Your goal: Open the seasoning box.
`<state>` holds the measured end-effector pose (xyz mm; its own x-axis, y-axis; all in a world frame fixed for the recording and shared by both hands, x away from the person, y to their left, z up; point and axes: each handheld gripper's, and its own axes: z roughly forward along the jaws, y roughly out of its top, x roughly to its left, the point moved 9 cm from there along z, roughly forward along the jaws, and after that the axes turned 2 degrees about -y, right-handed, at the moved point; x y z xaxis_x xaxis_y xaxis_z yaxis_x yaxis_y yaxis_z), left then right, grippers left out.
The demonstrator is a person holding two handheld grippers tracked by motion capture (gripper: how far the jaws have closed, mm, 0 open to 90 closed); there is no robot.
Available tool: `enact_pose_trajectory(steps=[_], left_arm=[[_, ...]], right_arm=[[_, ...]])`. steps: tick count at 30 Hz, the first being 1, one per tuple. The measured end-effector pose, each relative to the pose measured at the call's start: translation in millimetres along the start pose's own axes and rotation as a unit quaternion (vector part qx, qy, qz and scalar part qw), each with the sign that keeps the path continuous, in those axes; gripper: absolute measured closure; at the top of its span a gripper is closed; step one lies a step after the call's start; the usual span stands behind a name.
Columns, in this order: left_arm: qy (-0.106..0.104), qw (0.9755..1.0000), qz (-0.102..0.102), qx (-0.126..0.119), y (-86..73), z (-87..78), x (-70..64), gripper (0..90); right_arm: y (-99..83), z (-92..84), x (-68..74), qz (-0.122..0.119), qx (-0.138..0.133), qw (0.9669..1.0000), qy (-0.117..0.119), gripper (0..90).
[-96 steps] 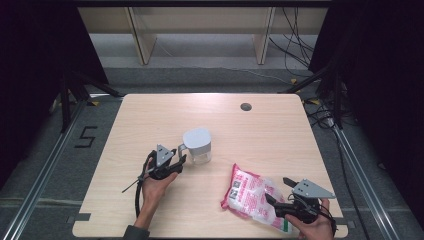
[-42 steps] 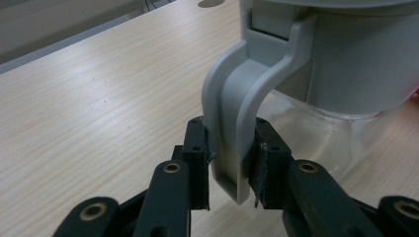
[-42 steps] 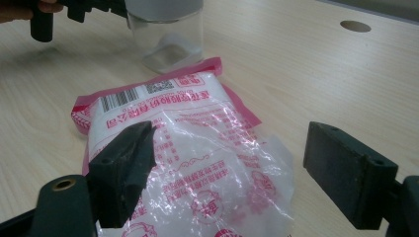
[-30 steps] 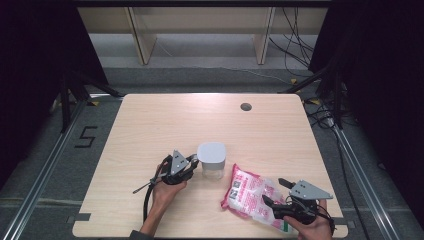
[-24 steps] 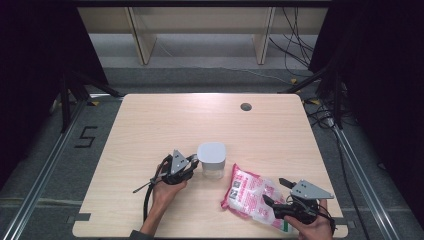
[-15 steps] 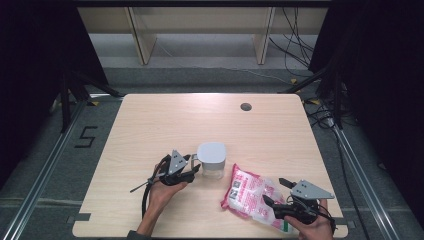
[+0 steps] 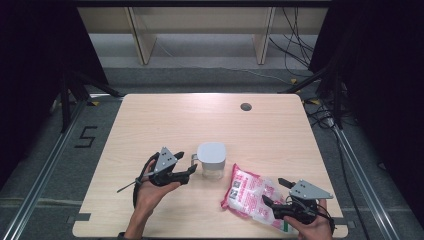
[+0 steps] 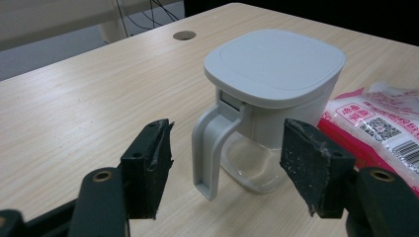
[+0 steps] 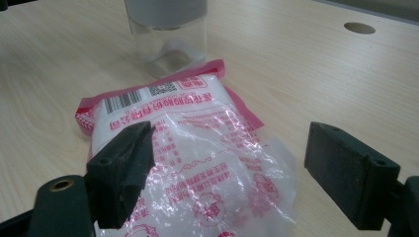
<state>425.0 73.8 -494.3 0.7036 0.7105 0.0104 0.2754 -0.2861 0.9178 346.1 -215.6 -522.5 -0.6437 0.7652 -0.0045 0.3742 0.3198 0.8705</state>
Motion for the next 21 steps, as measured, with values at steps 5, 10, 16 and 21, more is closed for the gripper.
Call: enact_pose_trajectory(steps=[5, 10, 16, 21], left_arm=[[0.001, 0.9998, -0.008, -0.019, 4.1, -2.1, 2.7, 56.5], [0.028, 0.9983, 0.012, -0.049, 14.4, -6.6, 5.6, 82.7], [0.026, 0.9974, -0.003, -0.068, 22.4, 2.4, 9.6, 89.2], [0.009, 0.9975, -0.016, -0.068, 26.4, 13.5, 3.5, 89.3]], right_arm=[[-0.6, -1.5, 0.0, 0.010, 0.002, 0.9999, -0.002, 19.5], [-0.7, 0.1, 0.1, -0.001, 0.001, 1.0000, 0.002, 19.4], [-1.9, -1.0, 1.5, 0.014, 0.002, 0.9999, -0.003, 19.4], [-1.5, 0.0, 0.7, -0.001, 0.004, 1.0000, -0.003, 19.5]])
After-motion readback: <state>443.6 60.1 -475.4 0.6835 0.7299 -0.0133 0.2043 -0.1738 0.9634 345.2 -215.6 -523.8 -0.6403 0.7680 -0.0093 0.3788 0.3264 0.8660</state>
